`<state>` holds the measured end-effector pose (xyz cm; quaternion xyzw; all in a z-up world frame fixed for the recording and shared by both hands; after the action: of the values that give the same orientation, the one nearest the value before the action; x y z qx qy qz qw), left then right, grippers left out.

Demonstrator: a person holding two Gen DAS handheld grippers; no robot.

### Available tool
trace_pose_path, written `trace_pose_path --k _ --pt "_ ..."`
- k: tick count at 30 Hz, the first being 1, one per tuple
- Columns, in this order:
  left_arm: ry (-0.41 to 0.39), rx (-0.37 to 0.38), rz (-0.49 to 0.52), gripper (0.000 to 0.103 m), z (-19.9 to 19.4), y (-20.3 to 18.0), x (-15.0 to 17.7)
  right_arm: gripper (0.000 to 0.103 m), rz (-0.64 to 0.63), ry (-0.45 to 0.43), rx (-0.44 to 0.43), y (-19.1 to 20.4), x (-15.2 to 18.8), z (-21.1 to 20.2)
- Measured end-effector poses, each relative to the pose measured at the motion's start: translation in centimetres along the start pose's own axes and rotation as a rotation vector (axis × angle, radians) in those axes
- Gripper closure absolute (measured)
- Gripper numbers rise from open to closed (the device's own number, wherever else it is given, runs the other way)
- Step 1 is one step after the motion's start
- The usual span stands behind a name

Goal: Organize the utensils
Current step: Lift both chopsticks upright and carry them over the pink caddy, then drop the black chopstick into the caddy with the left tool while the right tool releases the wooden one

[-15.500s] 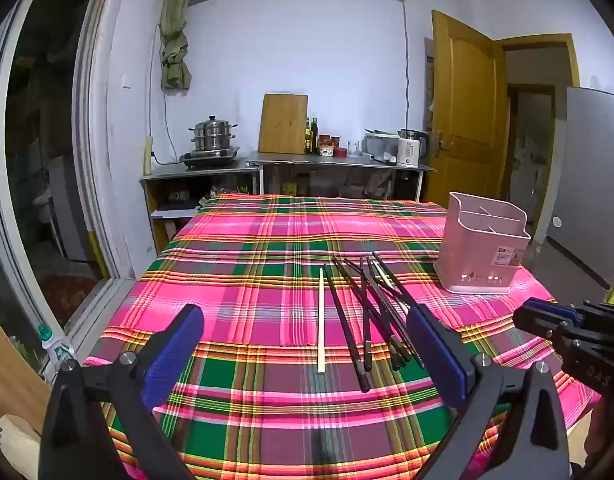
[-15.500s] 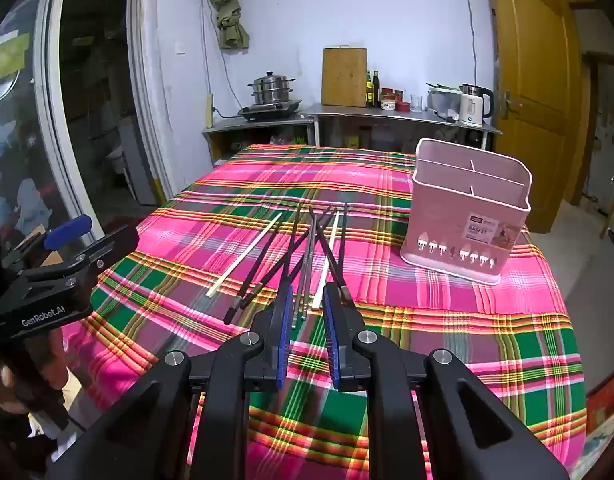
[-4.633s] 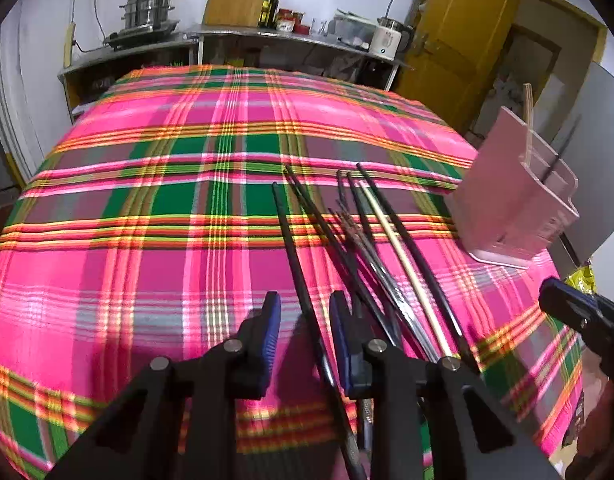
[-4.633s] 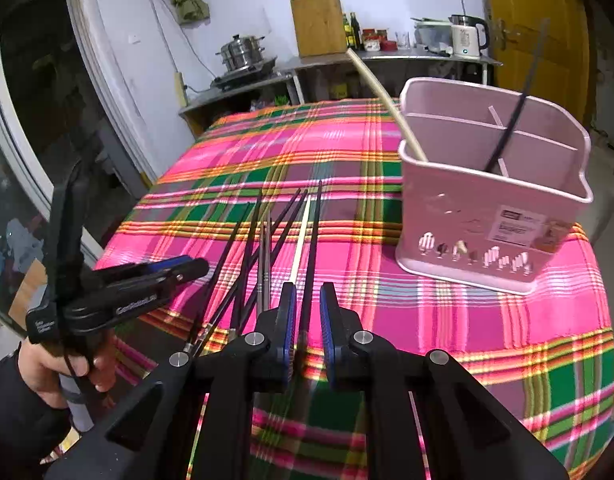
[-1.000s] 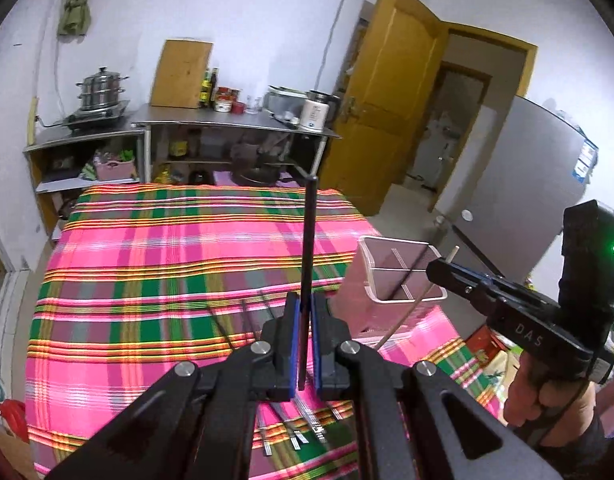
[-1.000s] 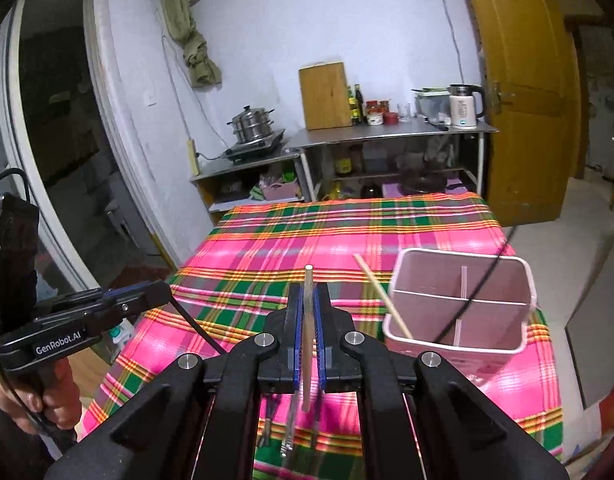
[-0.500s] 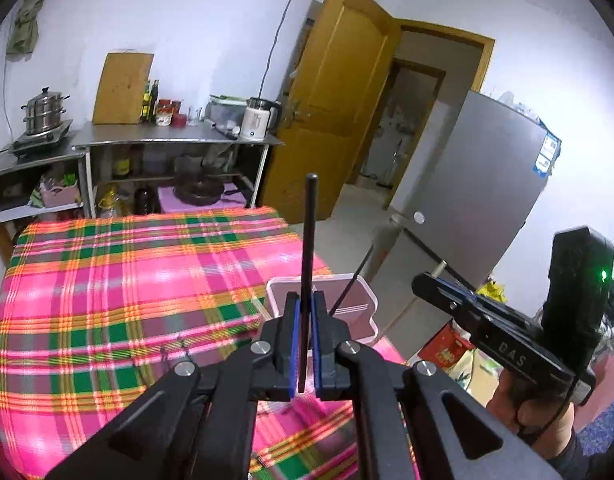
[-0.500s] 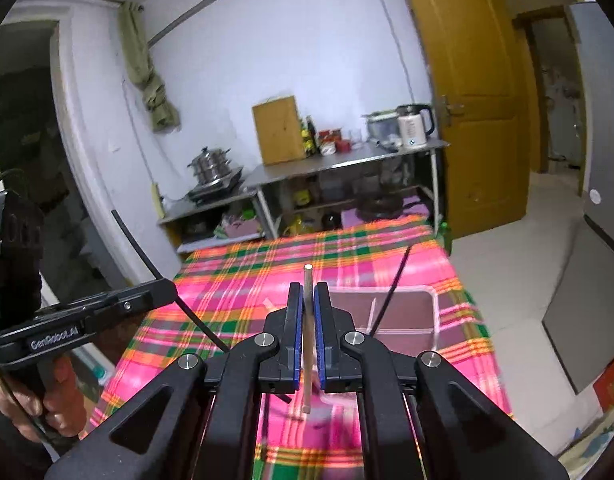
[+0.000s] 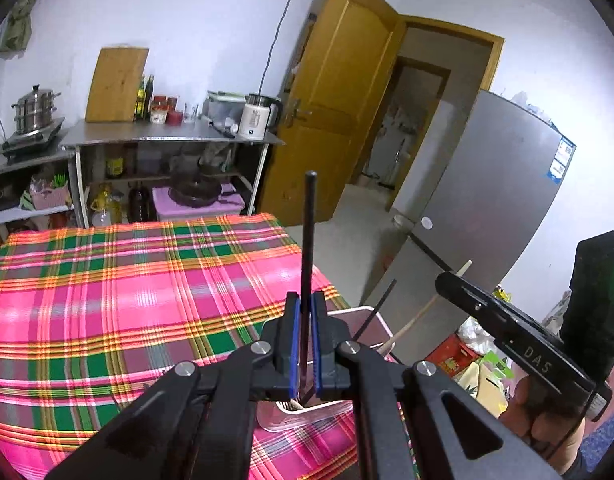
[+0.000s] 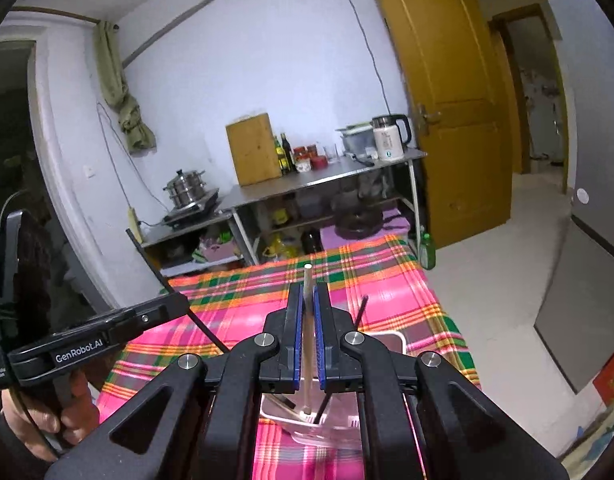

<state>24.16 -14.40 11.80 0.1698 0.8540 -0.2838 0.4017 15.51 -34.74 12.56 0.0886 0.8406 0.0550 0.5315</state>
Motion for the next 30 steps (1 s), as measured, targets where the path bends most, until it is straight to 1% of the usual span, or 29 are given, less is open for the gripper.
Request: trace_pose_path --k 8,13,15,16,17,19,20,26,27,29,30 --pt "0.068 -0.02 -0.013 0.097 2.6 1.2 2.0 0.098 0.016 0.098 0.018 -1.1 3.3 2.9" --pt "0.091 -0.024 -0.006 0.096 3.2 1.4 2.8 0.097 0.017 0.139 0.019 -1.4 4.3 4.1" --pt "0.092 -0.027 -0.002 0.089 3.2 1.4 3.1 0.097 0.018 0.154 0.017 -1.4 4.5 4.4" --pt "0.089 -0.028 -0.003 0.079 3.0 1.4 3.1 0.097 0.017 0.16 0.019 -1.4 4.6 4.5" --pt "0.083 -0.027 -0.003 0.077 2.8 1.4 3.2 0.097 0.014 0.162 0.021 -1.4 4.7 4.4" --pt "0.072 -0.028 0.003 0.076 2.2 1.3 3.2 0.093 0.006 0.153 0.025 -1.3 4.7 4.0" --pt "0.066 -0.032 0.007 0.076 1.9 1.3 3.2 0.092 0.003 0.149 0.027 -1.2 4.6 3.8" --pt "0.017 -0.05 0.013 0.075 -0.8 1.5 3.5 0.092 -0.014 0.109 0.041 -0.8 4.2 1.9" --pt "0.006 -0.05 0.011 0.073 -1.4 1.6 3.5 0.092 -0.017 0.1 0.043 -0.8 4.1 1.6" --pt "-0.017 -0.057 0.008 0.063 -2.7 1.5 3.7 0.091 -0.022 0.084 0.045 -0.7 4.1 0.6" --pt "-0.027 -0.061 0.007 0.062 -3.2 1.7 3.8 0.091 -0.022 0.079 0.044 -0.6 4.1 0.2"
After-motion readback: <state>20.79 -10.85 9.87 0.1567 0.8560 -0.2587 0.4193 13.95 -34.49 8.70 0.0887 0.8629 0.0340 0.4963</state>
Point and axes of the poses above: each gripper's, at about its wrist camera, not at the fingertips, and z roughly the way its jaws point, y to its left, x to its underside, the point moved 1 cm from there along z, roughly the way its jaws point, and after that the axes turned 4 degrees about x, right-handed, at the moved point
